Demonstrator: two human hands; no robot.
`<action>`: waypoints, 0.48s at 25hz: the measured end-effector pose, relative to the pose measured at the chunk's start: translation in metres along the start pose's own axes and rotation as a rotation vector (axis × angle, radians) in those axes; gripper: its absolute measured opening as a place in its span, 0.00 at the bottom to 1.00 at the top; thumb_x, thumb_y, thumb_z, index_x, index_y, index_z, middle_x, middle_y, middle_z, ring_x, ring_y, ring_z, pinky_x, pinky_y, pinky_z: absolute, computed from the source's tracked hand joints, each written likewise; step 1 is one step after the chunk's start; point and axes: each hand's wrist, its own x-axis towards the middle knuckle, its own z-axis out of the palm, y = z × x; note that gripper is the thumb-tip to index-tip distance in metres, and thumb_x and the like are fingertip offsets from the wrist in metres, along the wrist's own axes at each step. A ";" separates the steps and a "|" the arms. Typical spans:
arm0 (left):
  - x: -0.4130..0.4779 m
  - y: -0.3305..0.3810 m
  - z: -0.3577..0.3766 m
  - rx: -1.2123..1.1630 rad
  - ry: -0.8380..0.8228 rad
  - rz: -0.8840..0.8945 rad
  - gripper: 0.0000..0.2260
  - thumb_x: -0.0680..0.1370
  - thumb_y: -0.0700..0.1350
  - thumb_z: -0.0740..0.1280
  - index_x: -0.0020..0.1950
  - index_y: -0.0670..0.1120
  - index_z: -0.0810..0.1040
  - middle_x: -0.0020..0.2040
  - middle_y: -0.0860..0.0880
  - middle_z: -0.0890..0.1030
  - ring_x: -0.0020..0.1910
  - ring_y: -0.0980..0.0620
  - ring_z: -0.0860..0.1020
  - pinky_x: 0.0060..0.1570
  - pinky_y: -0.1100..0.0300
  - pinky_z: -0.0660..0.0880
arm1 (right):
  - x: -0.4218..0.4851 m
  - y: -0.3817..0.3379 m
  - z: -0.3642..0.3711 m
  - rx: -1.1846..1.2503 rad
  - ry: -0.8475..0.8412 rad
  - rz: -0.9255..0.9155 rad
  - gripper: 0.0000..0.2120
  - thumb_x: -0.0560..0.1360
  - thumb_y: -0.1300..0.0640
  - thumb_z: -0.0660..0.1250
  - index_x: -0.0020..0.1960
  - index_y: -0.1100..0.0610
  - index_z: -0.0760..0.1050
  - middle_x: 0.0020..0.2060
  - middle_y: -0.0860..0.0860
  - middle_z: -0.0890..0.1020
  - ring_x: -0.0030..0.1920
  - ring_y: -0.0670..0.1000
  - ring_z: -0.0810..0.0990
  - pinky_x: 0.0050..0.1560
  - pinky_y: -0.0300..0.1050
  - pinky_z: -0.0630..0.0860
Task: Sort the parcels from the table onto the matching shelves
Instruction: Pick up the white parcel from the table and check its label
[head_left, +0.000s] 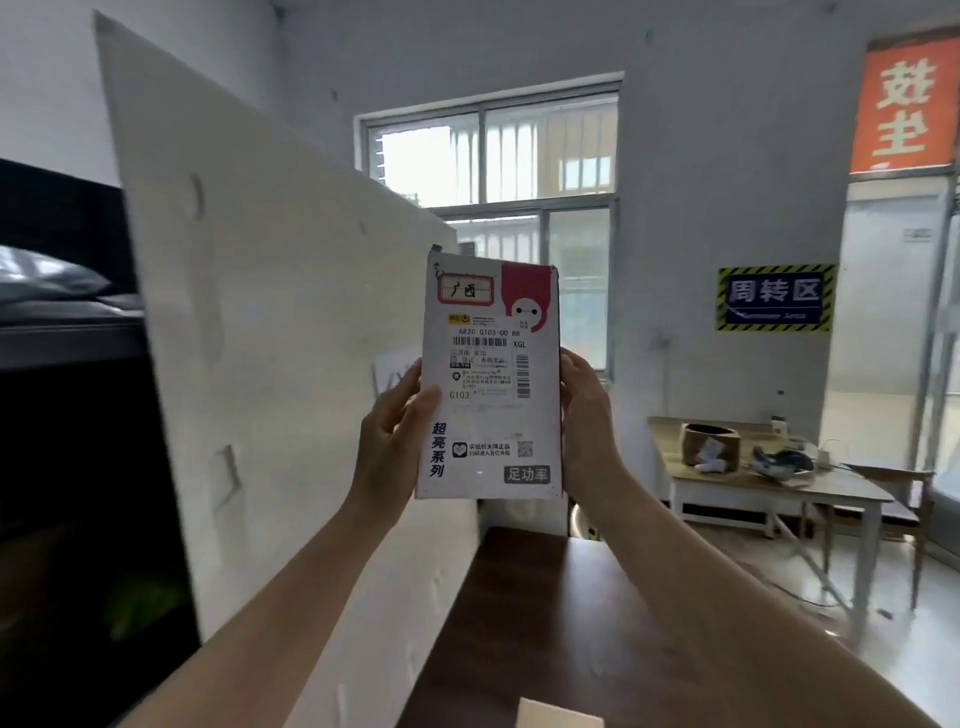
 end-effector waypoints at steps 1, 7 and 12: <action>-0.005 0.007 -0.012 0.019 0.044 -0.002 0.20 0.75 0.52 0.61 0.67 0.52 0.74 0.52 0.48 0.85 0.43 0.47 0.85 0.36 0.57 0.81 | 0.000 0.006 0.013 0.036 -0.049 0.022 0.11 0.76 0.52 0.59 0.47 0.55 0.79 0.43 0.55 0.80 0.44 0.53 0.79 0.48 0.51 0.77; -0.046 0.054 -0.059 0.125 0.355 0.021 0.16 0.77 0.49 0.64 0.64 0.51 0.77 0.56 0.47 0.83 0.50 0.47 0.83 0.41 0.58 0.80 | -0.007 0.021 0.080 0.229 -0.327 0.157 0.11 0.78 0.52 0.59 0.48 0.55 0.79 0.46 0.56 0.80 0.48 0.57 0.78 0.55 0.60 0.77; -0.102 0.115 -0.072 0.350 0.595 0.084 0.17 0.76 0.49 0.65 0.64 0.47 0.76 0.55 0.47 0.84 0.51 0.49 0.83 0.42 0.61 0.80 | -0.044 0.004 0.128 0.388 -0.566 0.260 0.11 0.80 0.54 0.58 0.47 0.53 0.78 0.43 0.52 0.82 0.47 0.53 0.79 0.53 0.55 0.77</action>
